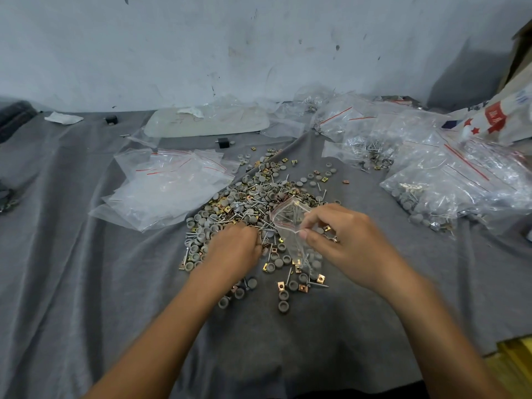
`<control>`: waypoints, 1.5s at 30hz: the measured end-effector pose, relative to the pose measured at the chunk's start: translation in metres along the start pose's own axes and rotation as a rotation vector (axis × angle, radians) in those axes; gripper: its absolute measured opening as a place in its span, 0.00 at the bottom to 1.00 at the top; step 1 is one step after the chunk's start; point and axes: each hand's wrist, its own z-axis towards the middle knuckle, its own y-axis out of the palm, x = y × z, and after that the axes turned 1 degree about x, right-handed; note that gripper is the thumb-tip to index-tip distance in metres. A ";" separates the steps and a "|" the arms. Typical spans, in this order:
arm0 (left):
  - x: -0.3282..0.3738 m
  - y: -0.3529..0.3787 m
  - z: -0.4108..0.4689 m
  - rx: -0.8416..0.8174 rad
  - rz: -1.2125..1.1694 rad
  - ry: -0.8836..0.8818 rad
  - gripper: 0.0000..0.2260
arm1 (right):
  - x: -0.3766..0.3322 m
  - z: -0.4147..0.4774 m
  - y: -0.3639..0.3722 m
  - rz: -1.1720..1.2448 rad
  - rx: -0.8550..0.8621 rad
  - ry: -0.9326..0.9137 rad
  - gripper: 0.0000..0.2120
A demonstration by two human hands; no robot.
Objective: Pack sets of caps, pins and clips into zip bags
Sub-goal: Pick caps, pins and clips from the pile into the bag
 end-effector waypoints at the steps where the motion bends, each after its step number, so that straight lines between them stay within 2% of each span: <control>1: -0.001 0.000 0.000 -0.008 0.017 0.007 0.06 | 0.000 0.000 0.000 -0.004 -0.001 0.001 0.03; 7: -0.003 -0.001 -0.004 -0.055 0.028 0.089 0.06 | -0.001 -0.002 0.000 -0.008 -0.012 0.003 0.04; 16: -0.021 -0.010 -0.004 -0.012 -0.361 -0.013 0.06 | -0.001 -0.002 0.002 -0.005 -0.006 -0.007 0.03; 19: -0.024 -0.023 -0.005 0.050 -0.452 -0.043 0.04 | -0.001 -0.001 0.003 -0.002 -0.007 -0.020 0.03; 26: -0.007 -0.062 -0.005 0.234 -1.048 -0.099 0.02 | -0.001 0.002 0.007 0.009 -0.018 -0.033 0.03; 29: 0.005 -0.073 -0.008 0.196 -1.170 -0.029 0.02 | 0.000 0.003 0.008 0.019 -0.017 -0.044 0.03; 32: 0.011 -0.074 -0.014 0.085 -1.151 0.090 0.04 | 0.001 0.003 0.007 0.034 0.017 -0.060 0.03; 34: 0.010 -0.072 -0.014 0.079 -1.076 0.109 0.10 | 0.002 0.004 0.004 0.058 0.048 -0.050 0.03; 36: 0.005 -0.069 -0.011 0.125 -1.089 0.050 0.11 | 0.003 0.004 0.001 0.083 0.084 -0.040 0.02; 39: -0.004 -0.063 -0.005 0.193 -1.128 -0.052 0.05 | 0.005 0.004 -0.004 0.142 0.141 -0.021 0.02; 45: -0.028 -0.040 -0.003 0.194 -1.056 -0.142 0.05 | 0.005 0.007 -0.008 0.488 0.186 0.030 0.07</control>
